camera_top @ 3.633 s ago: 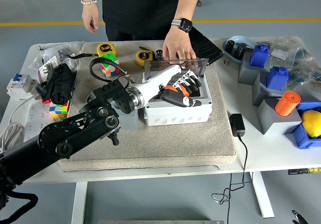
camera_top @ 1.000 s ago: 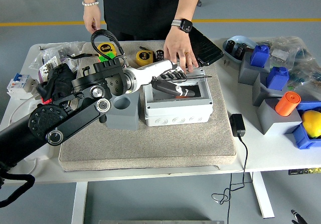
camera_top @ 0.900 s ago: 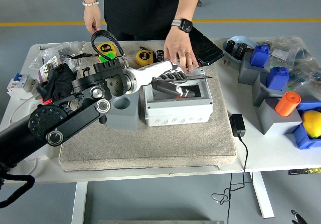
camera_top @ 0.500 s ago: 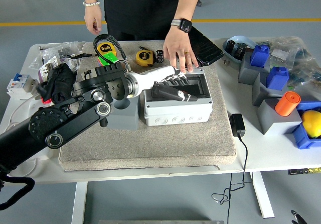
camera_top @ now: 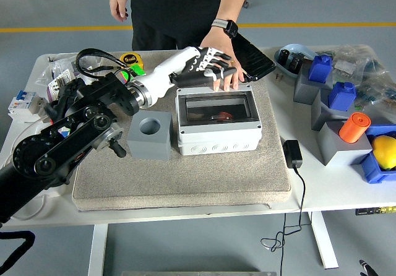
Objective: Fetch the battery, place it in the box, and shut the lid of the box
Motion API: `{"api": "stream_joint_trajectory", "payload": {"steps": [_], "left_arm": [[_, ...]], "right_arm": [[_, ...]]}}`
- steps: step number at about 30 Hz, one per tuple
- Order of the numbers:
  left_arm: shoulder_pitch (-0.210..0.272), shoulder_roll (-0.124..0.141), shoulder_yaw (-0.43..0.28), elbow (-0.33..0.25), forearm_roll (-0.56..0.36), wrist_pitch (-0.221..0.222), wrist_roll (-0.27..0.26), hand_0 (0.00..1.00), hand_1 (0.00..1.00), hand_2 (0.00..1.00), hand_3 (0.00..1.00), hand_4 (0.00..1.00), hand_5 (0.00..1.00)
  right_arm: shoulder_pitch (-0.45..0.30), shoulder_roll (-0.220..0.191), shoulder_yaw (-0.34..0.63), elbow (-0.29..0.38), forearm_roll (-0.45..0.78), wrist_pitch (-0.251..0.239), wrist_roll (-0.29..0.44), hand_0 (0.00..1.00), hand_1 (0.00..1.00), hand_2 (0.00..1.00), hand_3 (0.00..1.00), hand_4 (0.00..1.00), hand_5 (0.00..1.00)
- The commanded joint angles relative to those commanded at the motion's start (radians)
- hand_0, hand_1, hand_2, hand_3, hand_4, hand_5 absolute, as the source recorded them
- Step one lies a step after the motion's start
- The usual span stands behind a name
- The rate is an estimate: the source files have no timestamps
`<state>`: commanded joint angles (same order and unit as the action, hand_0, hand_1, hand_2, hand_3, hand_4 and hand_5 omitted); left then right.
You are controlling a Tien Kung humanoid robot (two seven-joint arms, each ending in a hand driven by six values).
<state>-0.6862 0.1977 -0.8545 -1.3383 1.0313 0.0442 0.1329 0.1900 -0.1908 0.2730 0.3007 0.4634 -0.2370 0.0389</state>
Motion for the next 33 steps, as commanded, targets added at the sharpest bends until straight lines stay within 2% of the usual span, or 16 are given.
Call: {"api": "stream_joint_trajectory", "payload": {"steps": [2,6,7,9,12,13,17,22,33], "left_arm": [[0.04,-0.002,-0.045,0.0,-0.047,0.019,-0.047,0.691,0.7,0.669,0.724,0.967,0.598],[0.109,-0.009,-0.127,0.003,-0.104,0.048,-0.093,0.691,0.7,0.669,0.724,0.967,0.598],[0.122,-0.01,-0.14,0.005,-0.111,0.053,-0.103,0.526,0.622,0.61,0.691,0.966,0.553],[0.139,-0.005,-0.151,0.012,-0.124,0.063,-0.121,0.526,0.622,0.61,0.691,0.966,0.553],[0.159,0.016,-0.143,0.025,-0.157,0.075,-0.147,0.526,0.622,0.61,0.691,0.966,0.553],[0.169,0.025,-0.14,0.028,-0.161,0.075,-0.152,0.482,0.599,0.593,0.664,0.965,0.538],[0.207,0.042,-0.157,0.03,-0.167,0.078,-0.153,0.482,0.599,0.593,0.664,0.965,0.538],[0.25,0.043,-0.21,0.032,-0.15,0.084,-0.148,0.47,0.596,0.583,0.655,0.964,0.528],[0.266,0.053,-0.244,0.041,-0.136,0.081,-0.142,0.468,0.591,0.578,0.653,0.971,0.529]], "right_arm": [[0.0,0.001,0.001,-0.001,0.0,0.0,0.0,0.661,0.64,0.648,0.539,0.883,0.448],[-0.001,0.002,0.001,-0.002,0.004,0.001,0.0,0.661,0.64,0.648,0.539,0.883,0.448],[-0.001,0.003,0.0,-0.002,0.006,0.001,0.0,0.661,0.64,0.648,0.539,0.882,0.448],[-0.001,0.003,-0.002,-0.003,0.007,0.002,0.0,0.661,0.64,0.648,0.539,0.882,0.448],[0.002,0.003,-0.004,-0.004,0.003,0.002,-0.001,0.661,0.64,0.648,0.539,0.882,0.448],[0.002,0.002,-0.004,-0.004,0.003,0.002,-0.002,0.663,0.64,0.648,0.539,0.882,0.448],[0.003,0.003,-0.006,-0.005,0.006,0.003,-0.001,0.663,0.64,0.648,0.539,0.882,0.448],[0.004,0.002,-0.013,-0.008,0.013,0.008,-0.005,0.663,0.64,0.648,0.539,0.883,0.447],[0.004,-0.002,-0.033,-0.013,0.028,0.017,-0.014,0.666,0.64,0.648,0.539,0.883,0.447]]}}
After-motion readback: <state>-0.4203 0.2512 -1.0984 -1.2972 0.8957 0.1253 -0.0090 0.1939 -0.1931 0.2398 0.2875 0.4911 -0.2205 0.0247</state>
